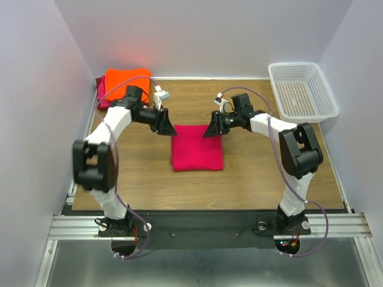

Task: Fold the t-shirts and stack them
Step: Fold the tshirt

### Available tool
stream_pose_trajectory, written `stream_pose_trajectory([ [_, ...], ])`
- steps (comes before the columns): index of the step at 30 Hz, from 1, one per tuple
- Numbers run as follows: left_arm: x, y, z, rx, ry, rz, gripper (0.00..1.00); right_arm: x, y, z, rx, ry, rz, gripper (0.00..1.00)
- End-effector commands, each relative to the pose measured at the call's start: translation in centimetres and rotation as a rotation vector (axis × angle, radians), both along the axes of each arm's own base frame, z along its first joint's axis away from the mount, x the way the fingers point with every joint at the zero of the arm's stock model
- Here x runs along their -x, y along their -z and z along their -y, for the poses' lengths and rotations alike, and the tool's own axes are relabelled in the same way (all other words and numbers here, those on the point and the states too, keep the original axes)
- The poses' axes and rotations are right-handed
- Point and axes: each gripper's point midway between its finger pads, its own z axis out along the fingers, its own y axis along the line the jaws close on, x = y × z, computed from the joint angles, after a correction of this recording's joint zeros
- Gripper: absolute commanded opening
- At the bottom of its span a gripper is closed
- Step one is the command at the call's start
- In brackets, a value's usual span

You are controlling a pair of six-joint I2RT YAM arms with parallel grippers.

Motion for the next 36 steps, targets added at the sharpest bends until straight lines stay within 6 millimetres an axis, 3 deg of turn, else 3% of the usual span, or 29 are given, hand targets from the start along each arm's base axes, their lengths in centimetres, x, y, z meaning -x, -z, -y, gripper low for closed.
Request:
stream_pose_trajectory([
  [1, -3.5, -6.6, -1.3, -0.023, -0.249, 0.280, 0.61, 0.2, -5.4, 0.3, -0.036, 0.003, 0.166, 0.48],
  [3, -2.6, -7.4, -0.5, 0.035, -0.206, 0.294, 0.62, 0.1, -6.1, 0.7, -0.030, 0.009, 0.194, 0.51],
  [5, -1.9, -6.7, 0.5, 0.088, -0.177, 0.248, 0.59, -0.4, -5.9, 1.0, -0.013, 0.026, 0.207, 0.52],
  [9, -2.3, -5.2, 3.2, 0.164, -0.196, 0.136, 0.59, -1.3, -4.0, 0.6, -0.014, 0.032, 0.139, 0.73],
  [11, -2.8, -4.7, 4.4, 0.230, -0.203, 0.142, 0.62, -1.8, -3.7, 0.3, -0.023, 0.033, 0.116, 0.78],
  [12, -3.3, -5.8, 5.0, 0.294, -0.221, 0.148, 0.66, -1.8, -2.7, 0.1, -0.024, 0.028, 0.085, 0.80],
  [14, -3.4, -3.7, 5.6, 0.308, -0.229, 0.087, 0.69, -1.9, -2.0, 0.0, -0.030, 0.030, 0.052, 0.84],
  [16, -3.9, -2.7, 5.9, 0.326, -0.240, 0.053, 0.73, -2.0, -0.9, 0.0, -0.033, 0.025, 0.017, 0.87],
  [18, -4.7, -0.1, 5.9, 0.309, -0.267, 0.012, 0.76, -2.2, 0.1, 0.2, -0.023, 0.036, 0.004, 0.92],
  [21, -6.0, 5.3, 4.8, 0.248, -0.370, -0.117, 0.77, -2.7, 2.6, 1.0, 0.004, 0.062, -0.026, 0.92],
  [23, -6.7, 9.0, 3.6, 0.203, -0.434, -0.192, 0.97, -2.8, 4.7, 1.8, 0.030, 0.076, -0.054, 0.92],
  [26, -7.3, 11.8, 2.2, 0.155, -0.494, -0.258, 0.98, -2.5, 5.9, 2.1, 0.038, 0.079, -0.080, 0.92],
  [28, -7.4, 11.7, 2.1, 0.145, -0.490, -0.254, 0.98, -2.4, 5.2, 2.1, 0.028, 0.076, -0.076, 0.93],
  [31, -7.4, 8.5, 2.7, 0.182, -0.451, -0.188, 0.98, -2.7, 2.4, 1.7, -0.006, 0.071, -0.034, 0.96],
  [32, -7.2, 5.9, 3.1, 0.207, -0.424, -0.128, 0.98, -3.3, 1.2, 1.6, -0.021, 0.075, -0.013, 0.99],
  [35, -6.0, 0.8, 4.0, 0.264, -0.374, -0.010, 0.98, -4.1, -2.5, 1.3, -0.060, 0.085, 0.042, 1.00],
  [36, -5.8, 0.1, 4.0, 0.274, -0.372, 0.003, 0.98, -4.5, -3.3, 1.2, -0.066, 0.090, 0.061, 1.00],
])
